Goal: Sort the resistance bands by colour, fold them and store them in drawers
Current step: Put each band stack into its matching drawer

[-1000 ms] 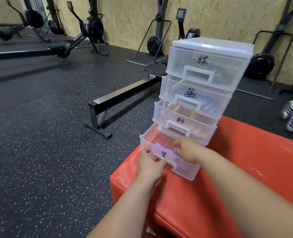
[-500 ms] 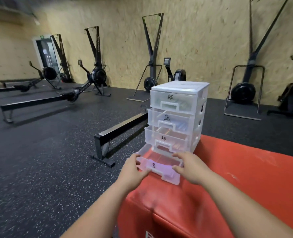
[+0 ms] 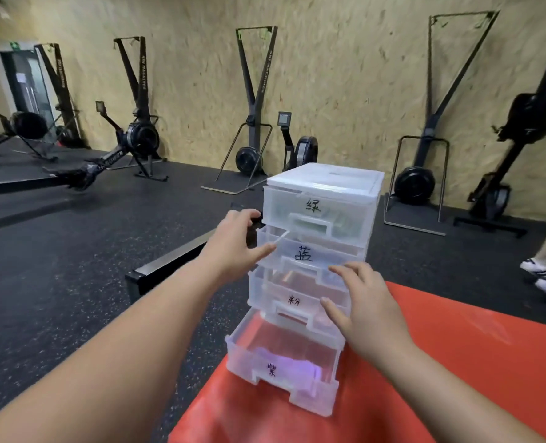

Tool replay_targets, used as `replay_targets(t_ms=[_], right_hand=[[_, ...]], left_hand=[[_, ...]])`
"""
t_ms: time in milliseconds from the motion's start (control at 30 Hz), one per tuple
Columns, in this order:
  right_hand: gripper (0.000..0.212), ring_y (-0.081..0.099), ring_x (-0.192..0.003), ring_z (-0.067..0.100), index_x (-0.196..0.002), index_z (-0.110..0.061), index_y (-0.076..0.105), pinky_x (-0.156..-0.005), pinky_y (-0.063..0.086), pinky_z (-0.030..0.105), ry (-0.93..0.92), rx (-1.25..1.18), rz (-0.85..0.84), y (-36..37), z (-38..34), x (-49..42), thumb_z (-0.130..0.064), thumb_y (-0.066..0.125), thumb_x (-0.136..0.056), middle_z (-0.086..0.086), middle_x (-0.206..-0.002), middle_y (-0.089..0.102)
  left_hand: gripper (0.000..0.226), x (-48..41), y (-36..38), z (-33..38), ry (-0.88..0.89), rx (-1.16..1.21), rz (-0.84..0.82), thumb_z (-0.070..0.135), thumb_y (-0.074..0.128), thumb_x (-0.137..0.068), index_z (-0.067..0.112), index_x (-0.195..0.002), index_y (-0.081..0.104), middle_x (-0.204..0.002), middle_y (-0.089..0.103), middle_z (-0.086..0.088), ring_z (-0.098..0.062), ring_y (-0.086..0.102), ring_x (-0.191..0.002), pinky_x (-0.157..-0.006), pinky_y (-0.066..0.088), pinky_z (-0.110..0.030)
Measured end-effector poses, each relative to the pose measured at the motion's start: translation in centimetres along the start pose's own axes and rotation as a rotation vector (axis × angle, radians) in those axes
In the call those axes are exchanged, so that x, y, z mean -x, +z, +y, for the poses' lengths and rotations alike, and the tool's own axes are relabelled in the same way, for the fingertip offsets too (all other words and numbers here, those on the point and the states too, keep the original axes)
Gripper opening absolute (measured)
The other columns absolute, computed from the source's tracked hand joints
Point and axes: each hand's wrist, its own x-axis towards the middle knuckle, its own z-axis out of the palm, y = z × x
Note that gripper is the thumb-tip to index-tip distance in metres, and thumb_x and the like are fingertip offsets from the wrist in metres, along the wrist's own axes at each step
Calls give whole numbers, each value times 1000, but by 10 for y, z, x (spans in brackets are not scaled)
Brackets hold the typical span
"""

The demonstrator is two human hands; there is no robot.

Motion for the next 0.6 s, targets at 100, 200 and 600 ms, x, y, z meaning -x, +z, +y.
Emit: replay_targets(t_ms=[100,200,600], right_hand=[[58,47,-131,23,-143,-27,55,-106,49,40,-16,139,51,-1,0,-30,-49,67,-91,-3,-143,47],[62,45,-137,27,-143,-27,54,-106,50,44,-30,253,53,-4,-6,-46,-51,69,-88,2,-151,45],[82,17,-160,28,-161,-23,36,-122,31,51,-3,599,-38,12,9,-70,-75,28,-98,3,-175,8]], left_hand=[[81,-63,-12,-3,106,-81,11,66,73,-86,32,-152,40,-145,44,2,-20,46,-135,-109,49,-46],[89,-108,-27,7,257,-163,16,71,69,-86,30,-158,35,-155,38,1,-21,39,-143,-116,44,-46],[84,-138,-9,-4,390,-183,-148,67,61,-95,30,-164,32,-171,27,10,-17,36,-153,-121,39,-45]])
